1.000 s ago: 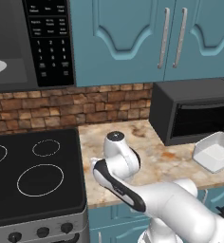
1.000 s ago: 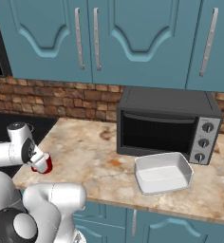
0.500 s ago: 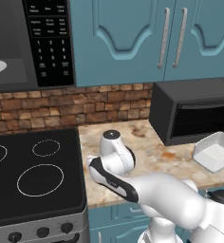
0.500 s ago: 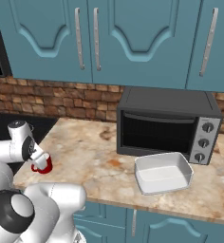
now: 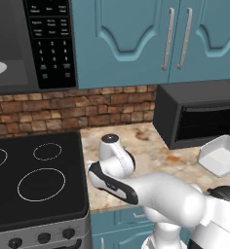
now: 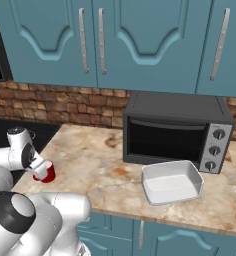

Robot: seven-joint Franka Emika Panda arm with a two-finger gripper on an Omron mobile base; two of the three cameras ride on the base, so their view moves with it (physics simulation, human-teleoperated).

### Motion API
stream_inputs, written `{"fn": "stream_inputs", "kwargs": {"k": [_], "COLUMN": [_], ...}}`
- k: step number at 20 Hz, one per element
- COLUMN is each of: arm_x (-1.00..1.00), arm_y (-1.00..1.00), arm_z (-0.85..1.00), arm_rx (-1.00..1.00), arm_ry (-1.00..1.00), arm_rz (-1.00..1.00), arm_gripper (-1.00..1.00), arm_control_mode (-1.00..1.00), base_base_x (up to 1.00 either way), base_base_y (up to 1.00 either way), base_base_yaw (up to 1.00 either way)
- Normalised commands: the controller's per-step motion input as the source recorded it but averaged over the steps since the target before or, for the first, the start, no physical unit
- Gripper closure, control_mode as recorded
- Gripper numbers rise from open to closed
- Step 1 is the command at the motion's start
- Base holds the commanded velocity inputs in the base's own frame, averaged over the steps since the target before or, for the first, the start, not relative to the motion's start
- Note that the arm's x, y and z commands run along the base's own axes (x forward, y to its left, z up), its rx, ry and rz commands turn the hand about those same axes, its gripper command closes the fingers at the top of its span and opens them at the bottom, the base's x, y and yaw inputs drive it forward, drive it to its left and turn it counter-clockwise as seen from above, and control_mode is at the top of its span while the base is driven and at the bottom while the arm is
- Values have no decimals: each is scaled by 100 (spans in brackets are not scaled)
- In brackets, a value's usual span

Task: Pick the mug from the counter and place it inside the microwave. Then close the microwave.

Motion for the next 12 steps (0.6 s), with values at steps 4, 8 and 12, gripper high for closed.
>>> {"fn": "stream_inputs", "kwargs": {"k": [4, 8, 12], "arm_x": [-19, -6, 14], "arm_y": [0, 0, 0], "arm_z": [-14, -7, 0], "arm_rx": [0, 0, 0], "arm_ry": [0, 0, 0], "arm_rz": [-1, -1, -6], "arm_gripper": [-100, -100, -100], "arm_control_mode": [-100, -100, -100], "base_base_x": [0, 0, 0], "base_base_y": [0, 0, 0], "base_base_yaw": [0, 0, 0]}}
